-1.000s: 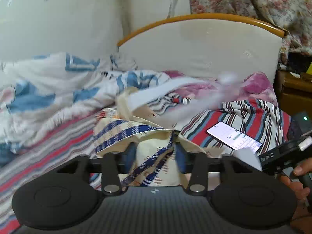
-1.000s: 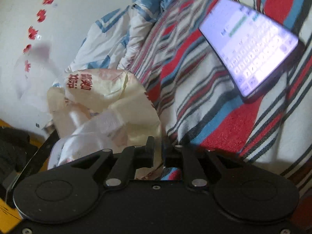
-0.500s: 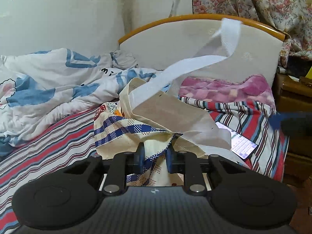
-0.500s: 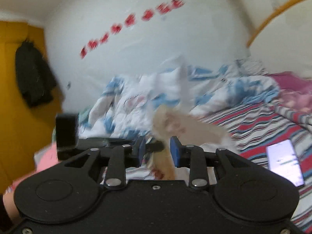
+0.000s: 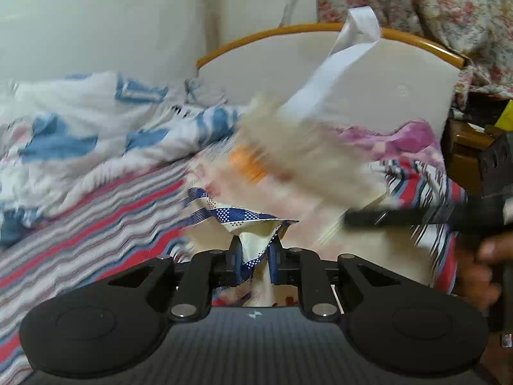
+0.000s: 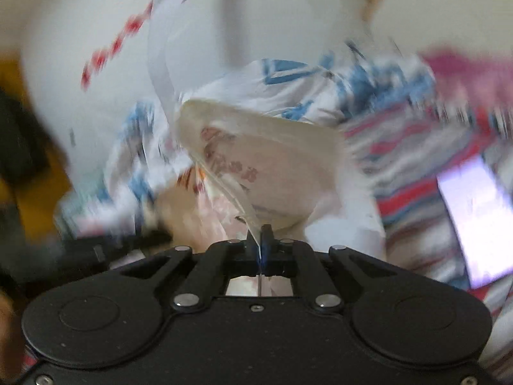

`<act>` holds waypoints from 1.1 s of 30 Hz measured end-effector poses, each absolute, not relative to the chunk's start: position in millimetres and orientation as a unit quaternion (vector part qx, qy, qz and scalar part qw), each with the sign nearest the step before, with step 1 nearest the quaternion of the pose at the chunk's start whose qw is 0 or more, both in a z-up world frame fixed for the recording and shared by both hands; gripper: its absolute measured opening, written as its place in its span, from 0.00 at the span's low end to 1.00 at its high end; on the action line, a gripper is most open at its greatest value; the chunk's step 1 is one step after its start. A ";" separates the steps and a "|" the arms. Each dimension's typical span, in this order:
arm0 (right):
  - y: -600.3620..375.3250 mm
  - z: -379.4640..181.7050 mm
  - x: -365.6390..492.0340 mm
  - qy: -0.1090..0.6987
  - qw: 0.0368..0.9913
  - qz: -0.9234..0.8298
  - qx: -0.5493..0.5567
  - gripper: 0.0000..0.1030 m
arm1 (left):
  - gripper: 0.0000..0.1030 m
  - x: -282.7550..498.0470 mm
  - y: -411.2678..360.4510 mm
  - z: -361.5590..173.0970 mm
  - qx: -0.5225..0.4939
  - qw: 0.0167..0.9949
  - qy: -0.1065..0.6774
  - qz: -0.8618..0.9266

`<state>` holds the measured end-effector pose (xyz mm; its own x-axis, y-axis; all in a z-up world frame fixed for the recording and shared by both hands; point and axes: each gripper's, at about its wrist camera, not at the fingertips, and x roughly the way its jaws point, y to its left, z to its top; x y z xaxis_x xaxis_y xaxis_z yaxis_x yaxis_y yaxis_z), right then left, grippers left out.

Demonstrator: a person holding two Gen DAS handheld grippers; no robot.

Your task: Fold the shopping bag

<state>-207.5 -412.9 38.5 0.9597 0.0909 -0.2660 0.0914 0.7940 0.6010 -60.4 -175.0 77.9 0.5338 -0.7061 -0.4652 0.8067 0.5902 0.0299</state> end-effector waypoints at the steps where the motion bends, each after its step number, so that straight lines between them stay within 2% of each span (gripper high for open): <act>1: -430.0 30.7 -213.1 0.130 0.919 0.007 0.373 0.01 | 0.13 -58.6 -170.2 74.2 0.115 0.865 0.215 -0.439; 5: -470.1 -2.0 -229.0 0.089 0.840 0.052 0.533 0.01 | 0.13 -61.3 -156.3 62.4 0.087 0.850 0.235 -0.464; 7: -472.6 -17.0 -232.8 0.074 0.819 0.071 0.564 0.01 | 0.13 -64.7 -150.3 60.7 0.075 0.849 0.231 -0.470; 9: -473.9 -31.8 -235.6 0.056 0.798 0.108 0.591 0.01 | 0.15 -55.4 -133.4 60.1 0.014 0.839 0.244 -0.485; 12: -459.4 -30.6 -236.2 0.064 0.821 0.120 0.554 0.01 | 0.25 -35.7 -103.9 56.9 -0.078 0.812 0.285 -0.503; 18: -439.5 -17.4 -230.2 0.048 0.850 0.139 0.506 0.02 | 0.27 -25.4 -46.5 65.6 -0.169 0.843 0.286 -0.423; 22: -423.9 -9.8 -224.7 0.061 0.870 0.154 0.465 0.02 | 0.27 -30.1 -28.0 77.6 -0.194 0.837 0.306 -0.409; 27: -397.2 2.5 -228.2 0.079 0.896 0.173 0.402 0.02 | 0.27 -48.4 -47.4 81.2 -0.140 0.820 0.373 -0.412; 30: -386.5 3.6 -233.5 0.107 0.904 0.186 0.369 0.02 | 0.28 -48.2 -43.4 70.1 -0.152 0.812 0.405 -0.392; 33: -381.8 2.3 -241.2 0.140 0.907 0.199 0.345 0.02 | 0.28 -45.7 -51.9 68.9 -0.148 0.816 0.394 -0.396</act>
<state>-241.2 -381.8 2.3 0.8814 0.4578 -0.1166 -0.2646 0.6830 0.6808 -45.7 -51.9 68.9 0.3756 -0.7635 -0.5253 0.5299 0.6420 -0.5542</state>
